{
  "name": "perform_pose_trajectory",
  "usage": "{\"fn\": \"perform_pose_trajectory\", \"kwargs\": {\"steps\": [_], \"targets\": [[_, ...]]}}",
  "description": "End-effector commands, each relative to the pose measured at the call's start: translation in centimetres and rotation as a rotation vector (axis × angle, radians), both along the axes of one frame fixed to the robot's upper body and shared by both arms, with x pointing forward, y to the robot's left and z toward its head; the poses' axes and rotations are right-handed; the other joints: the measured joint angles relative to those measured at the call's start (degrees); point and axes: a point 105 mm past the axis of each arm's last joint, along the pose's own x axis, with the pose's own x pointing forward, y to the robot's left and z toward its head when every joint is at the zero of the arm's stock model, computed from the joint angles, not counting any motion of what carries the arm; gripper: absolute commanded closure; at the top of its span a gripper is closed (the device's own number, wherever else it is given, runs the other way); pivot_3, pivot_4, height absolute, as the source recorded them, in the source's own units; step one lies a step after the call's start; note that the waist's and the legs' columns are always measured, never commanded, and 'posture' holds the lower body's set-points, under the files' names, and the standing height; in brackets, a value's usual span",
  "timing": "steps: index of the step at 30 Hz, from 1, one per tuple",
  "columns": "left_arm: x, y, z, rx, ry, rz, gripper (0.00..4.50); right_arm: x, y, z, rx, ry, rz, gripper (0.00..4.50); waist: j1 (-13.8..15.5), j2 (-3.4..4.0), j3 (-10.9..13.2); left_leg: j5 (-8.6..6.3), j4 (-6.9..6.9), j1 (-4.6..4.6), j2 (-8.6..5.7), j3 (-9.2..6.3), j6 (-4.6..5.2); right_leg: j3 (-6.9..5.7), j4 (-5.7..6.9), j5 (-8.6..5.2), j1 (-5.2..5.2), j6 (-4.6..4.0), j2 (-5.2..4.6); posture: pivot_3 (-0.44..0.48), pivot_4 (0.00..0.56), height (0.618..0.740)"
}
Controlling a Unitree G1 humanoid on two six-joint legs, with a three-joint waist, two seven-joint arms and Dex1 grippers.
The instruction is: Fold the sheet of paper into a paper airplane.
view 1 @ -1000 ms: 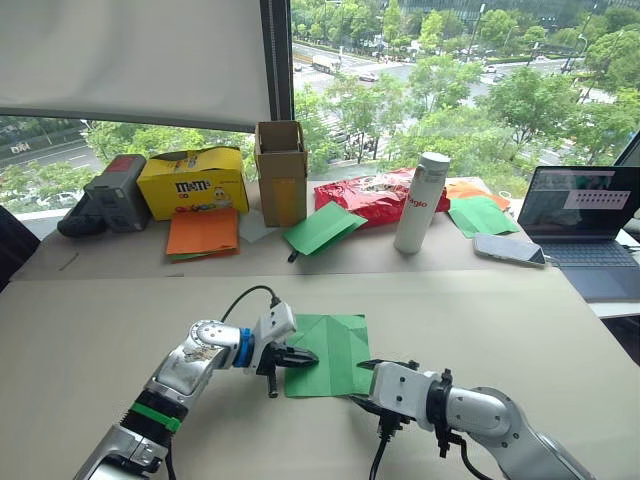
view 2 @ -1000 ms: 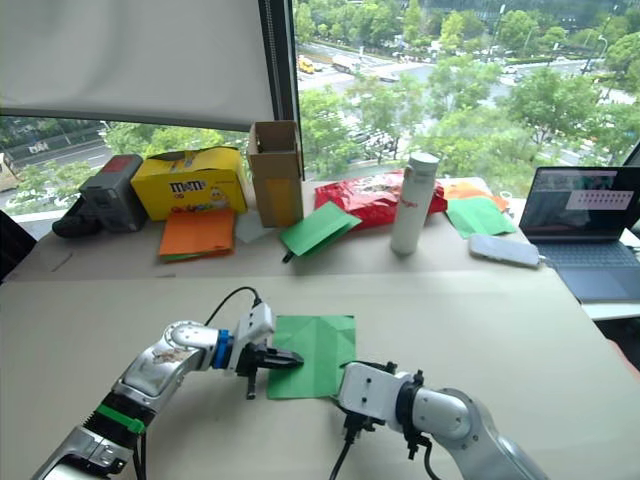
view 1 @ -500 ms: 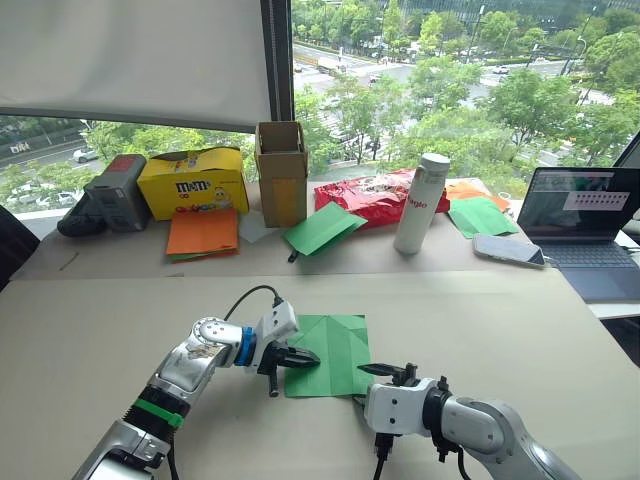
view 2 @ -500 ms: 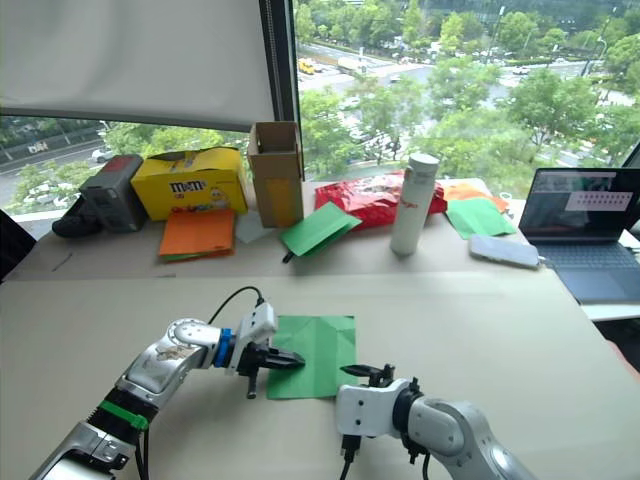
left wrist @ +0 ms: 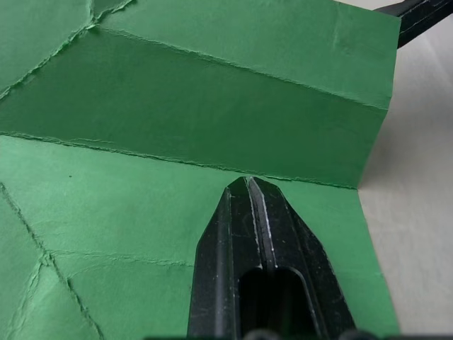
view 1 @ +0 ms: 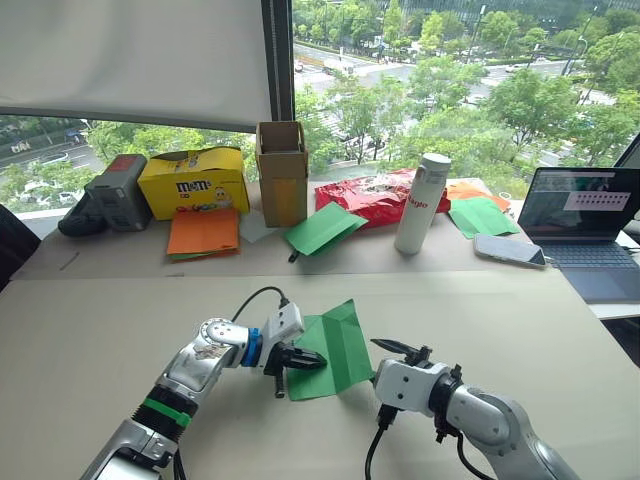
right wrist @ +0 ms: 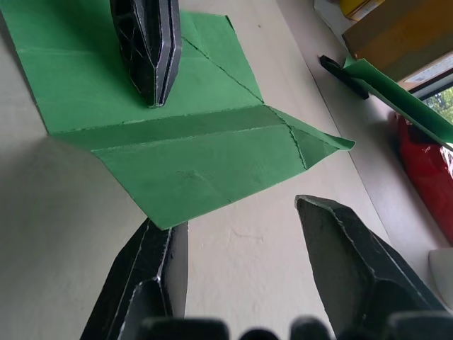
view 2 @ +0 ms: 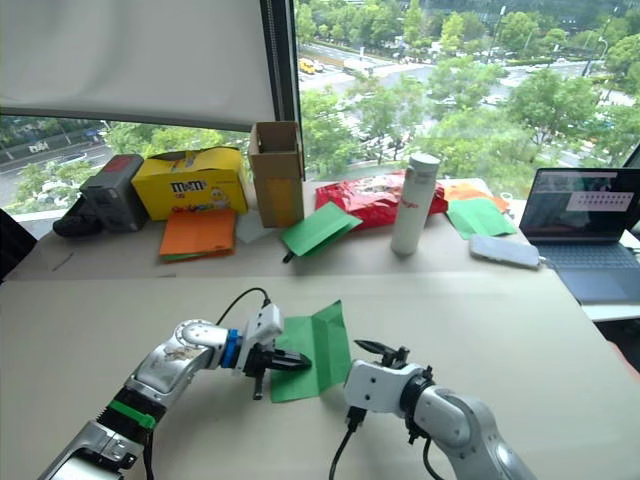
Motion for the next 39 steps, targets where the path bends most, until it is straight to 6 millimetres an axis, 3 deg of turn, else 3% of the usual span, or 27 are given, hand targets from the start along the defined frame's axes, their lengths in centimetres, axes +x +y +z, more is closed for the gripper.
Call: {"fn": "perform_pose_trajectory", "kwargs": {"steps": [1, 10, 18, 31, 36, 39], "targets": [[-0.3, 0.0, -1.1, 0.039, 0.026, -0.002, 4.5, 0.0, 0.1, 1.0, 0.069, -0.024, 0.003, 1.88, -0.01, 0.0, 0.0, 0.0, 0.0, 0.0, 0.0, 0.0, 0.0, 0.0, 0.0, 0.0, 0.0, 0.0, 0.0, 0.0, 0.15, 0.739], [-0.2, 0.3, -1.1, 0.04, 0.017, 0.021, 4.5, 0.7, 1.5, 0.5, 0.26, 0.106, 0.009, 1.88, -0.07, -0.01, -0.01, -0.01, 0.0, 0.0, 0.01, -0.01, 0.01, 0.0, 0.0, 0.03, 0.0, -0.05, 0.0, 0.0, 0.15, 0.739], [-0.3, 0.8, -1.0, 0.036, 0.011, 0.06, 4.5, 1.1, 2.7, 0.7, 0.397, 0.226, 0.068, 4.4, -0.21, -0.02, -0.01, -0.02, 0.0, 0.01, 0.02, -0.02, 0.03, 0.0, 0.01, 0.16, 0.0, -0.27, 0.01, 0.0, 0.15, 0.739], [-0.3, 2.1, -0.7, 0.031, -0.003, 0.153, 4.5, 3.1, 6.7, 0.3, 0.392, 0.389, 0.252, 4.46, -1.15, -0.03, -0.01, 0.01, -0.04, 0.01, 0.14, -0.05, -0.01, 0.0, 0.06, 0.23, -0.04, -0.4, 0.19, 0.0, 0.15, 0.739], [-0.1, 5.0, -0.2, 0.046, -0.021, 0.229, 4.5, 3.5, 7.5, -0.5, 0.362, 0.422, 0.307, 4.46, -1.63, -0.04, -0.02, 0.02, -0.06, 0.02, 0.15, -0.04, -0.03, 0.01, 0.06, 0.24, -0.04, -0.41, 0.19, 0.0, 0.15, 0.739], [-0.5, 6.6, 1.9, -0.033, -0.046, 0.233, 4.5, 3.5, 7.9, -1.0, 0.357, 0.451, 0.326, 4.46, -2.11, -0.04, -0.01, 0.04, -0.13, 0.04, 0.28, -0.04, -0.07, 0.04, 0.08, 0.24, -0.1, -0.42, 0.34, 0.0, 0.15, 0.739]]}}
